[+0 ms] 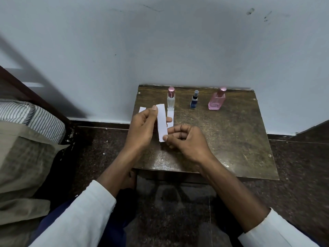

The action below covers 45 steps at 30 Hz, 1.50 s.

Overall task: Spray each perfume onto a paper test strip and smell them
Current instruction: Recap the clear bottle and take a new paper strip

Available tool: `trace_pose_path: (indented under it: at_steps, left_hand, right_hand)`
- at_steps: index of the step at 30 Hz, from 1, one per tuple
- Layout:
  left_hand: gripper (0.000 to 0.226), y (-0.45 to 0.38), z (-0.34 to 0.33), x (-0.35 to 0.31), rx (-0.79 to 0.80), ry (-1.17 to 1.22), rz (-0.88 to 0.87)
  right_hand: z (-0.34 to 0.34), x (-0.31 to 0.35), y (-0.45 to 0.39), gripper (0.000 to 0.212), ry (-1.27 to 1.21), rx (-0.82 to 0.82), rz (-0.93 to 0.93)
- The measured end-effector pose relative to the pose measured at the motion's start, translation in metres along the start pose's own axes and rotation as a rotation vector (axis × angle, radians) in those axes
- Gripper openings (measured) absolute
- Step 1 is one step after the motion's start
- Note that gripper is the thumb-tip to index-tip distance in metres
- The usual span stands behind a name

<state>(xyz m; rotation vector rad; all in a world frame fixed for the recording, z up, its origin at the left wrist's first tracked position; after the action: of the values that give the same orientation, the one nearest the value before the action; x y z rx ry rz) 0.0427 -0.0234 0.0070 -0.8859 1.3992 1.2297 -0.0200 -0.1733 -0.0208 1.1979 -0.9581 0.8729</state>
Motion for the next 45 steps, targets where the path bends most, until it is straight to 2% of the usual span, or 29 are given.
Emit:
trace_pose_path:
  at_steps: [2, 5, 9, 11, 14, 16, 20, 26, 29, 33, 37, 41, 45]
  left_hand:
    - [0.031, -0.001, 0.001, 0.001, 0.084, -0.031, -0.021]
    - [0.028, -0.002, 0.005, 0.003, 0.141, -0.092, -0.049]
    - [0.025, -0.003, 0.011, 0.005, 0.085, -0.14, -0.081]
    - [0.02, -0.003, 0.014, 0.004, 0.017, -0.149, -0.096]
    - [0.019, -0.004, 0.017, 0.003, -0.036, -0.18, -0.121]
    - [0.018, -0.004, 0.016, 0.005, -0.037, -0.161, -0.107]
    - [0.016, -0.006, 0.013, 0.008, -0.014, -0.133, -0.082]
    - [0.016, -0.007, 0.014, 0.01, -0.019, -0.145, -0.076]
    - [0.017, -0.006, 0.013, 0.008, -0.013, -0.18, -0.084]
    - [0.021, -0.004, 0.013, 0.008, 0.004, -0.279, -0.108]
    - [0.037, -0.005, 0.012, 0.009, 0.049, -0.231, -0.073]
    - [0.055, -0.005, 0.007, 0.009, 0.093, -0.182, -0.025]
    - [0.057, -0.005, 0.007, 0.014, 0.127, -0.263, -0.048]
  right_hand:
    - [0.002, 0.0, -0.001, 0.015, -0.02, 0.009, -0.012]
    - [0.005, -0.001, -0.003, 0.016, -0.03, 0.027, -0.009]
    - [0.006, 0.002, -0.003, 0.017, 0.06, 0.037, 0.064]
    - [0.007, 0.011, 0.001, 0.03, 0.268, -0.016, 0.25]
    - [0.008, 0.025, 0.01, 0.055, 0.664, -0.121, 0.711]
    - [0.003, 0.025, 0.015, 0.05, 0.82, -0.123, 0.905]
    - [-0.006, 0.02, 0.02, 0.023, 0.889, -0.136, 1.033]
    - [-0.006, 0.017, 0.017, 0.017, 0.938, -0.13, 1.057]
    - [-0.007, 0.018, 0.015, 0.02, 0.917, -0.158, 1.021]
    - [0.0, 0.026, 0.013, 0.029, 0.694, -0.184, 0.81]
    - [0.009, 0.03, 0.012, 0.033, 0.37, -0.169, 0.561]
    - [0.011, 0.031, 0.011, 0.038, 0.21, -0.144, 0.474]
    - [0.01, 0.027, 0.009, 0.036, 0.136, -0.06, 0.415]
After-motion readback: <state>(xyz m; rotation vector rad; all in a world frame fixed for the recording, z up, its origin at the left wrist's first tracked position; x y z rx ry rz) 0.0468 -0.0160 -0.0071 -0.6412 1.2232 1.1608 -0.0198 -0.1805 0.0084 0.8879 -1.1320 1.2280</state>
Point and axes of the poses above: each hand's wrist, its own y-axis away from the middle knuckle, its own z-axis out of the back of the hand, x = y × z, the point moved 3 cm from there along -y, towards the middle knuckle, and after that the axes turned 4 degrees about y, right-handed, at the moved point
